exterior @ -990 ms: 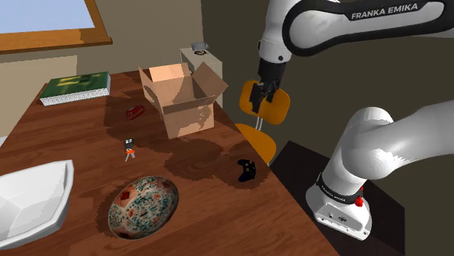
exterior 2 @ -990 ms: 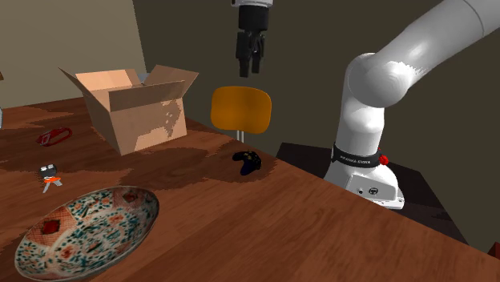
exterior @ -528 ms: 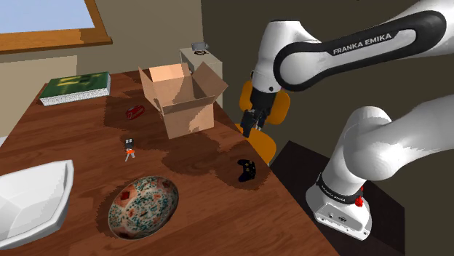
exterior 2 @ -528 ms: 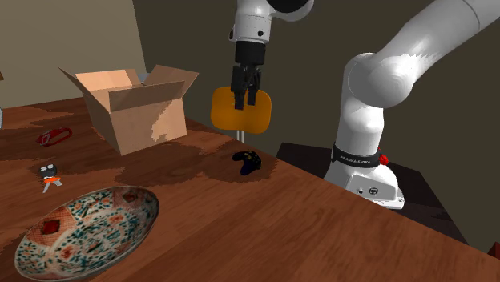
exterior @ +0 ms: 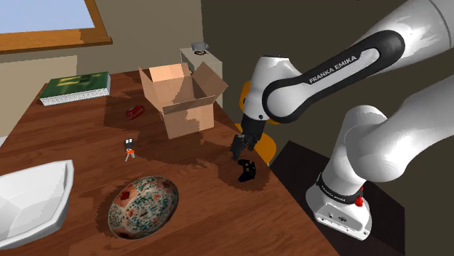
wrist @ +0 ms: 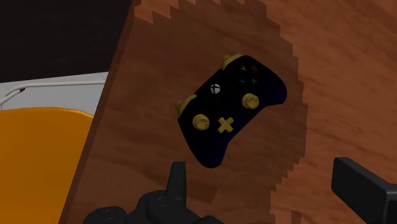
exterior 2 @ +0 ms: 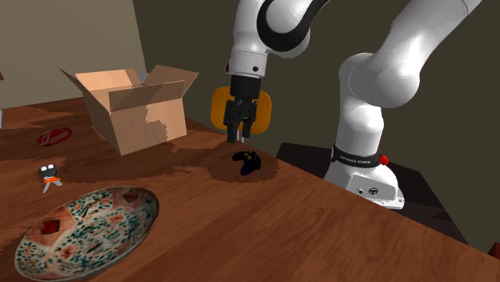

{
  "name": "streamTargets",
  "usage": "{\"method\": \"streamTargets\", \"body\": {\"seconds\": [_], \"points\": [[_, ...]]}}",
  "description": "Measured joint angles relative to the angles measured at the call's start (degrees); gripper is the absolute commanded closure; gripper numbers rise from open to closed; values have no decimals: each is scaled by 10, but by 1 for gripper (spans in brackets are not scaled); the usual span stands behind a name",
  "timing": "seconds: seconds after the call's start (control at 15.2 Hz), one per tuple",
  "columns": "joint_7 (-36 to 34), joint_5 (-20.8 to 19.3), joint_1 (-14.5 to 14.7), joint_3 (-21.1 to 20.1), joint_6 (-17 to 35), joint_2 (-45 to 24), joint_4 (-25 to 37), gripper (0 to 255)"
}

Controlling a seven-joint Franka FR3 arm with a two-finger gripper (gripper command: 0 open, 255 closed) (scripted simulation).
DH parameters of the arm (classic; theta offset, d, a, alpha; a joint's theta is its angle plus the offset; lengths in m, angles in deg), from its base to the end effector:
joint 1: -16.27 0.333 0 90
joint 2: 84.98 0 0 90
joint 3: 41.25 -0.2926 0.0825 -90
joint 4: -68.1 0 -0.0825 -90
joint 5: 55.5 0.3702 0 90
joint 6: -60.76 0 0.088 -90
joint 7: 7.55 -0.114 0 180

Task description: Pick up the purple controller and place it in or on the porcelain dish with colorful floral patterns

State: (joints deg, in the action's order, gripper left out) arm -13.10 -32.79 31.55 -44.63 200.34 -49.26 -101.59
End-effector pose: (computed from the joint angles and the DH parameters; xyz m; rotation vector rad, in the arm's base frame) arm 0.3026 0.1007 0.3163 -2.8869 0.1025 -0.0725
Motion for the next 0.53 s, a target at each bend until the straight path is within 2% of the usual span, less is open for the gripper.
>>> {"method": "streamTargets", "body": {"seconds": [0.33,0.53], "points": [[14,32,26,-1,68,-56,-9,0],[20,41,32,0,85,-71,-11,0]]}}
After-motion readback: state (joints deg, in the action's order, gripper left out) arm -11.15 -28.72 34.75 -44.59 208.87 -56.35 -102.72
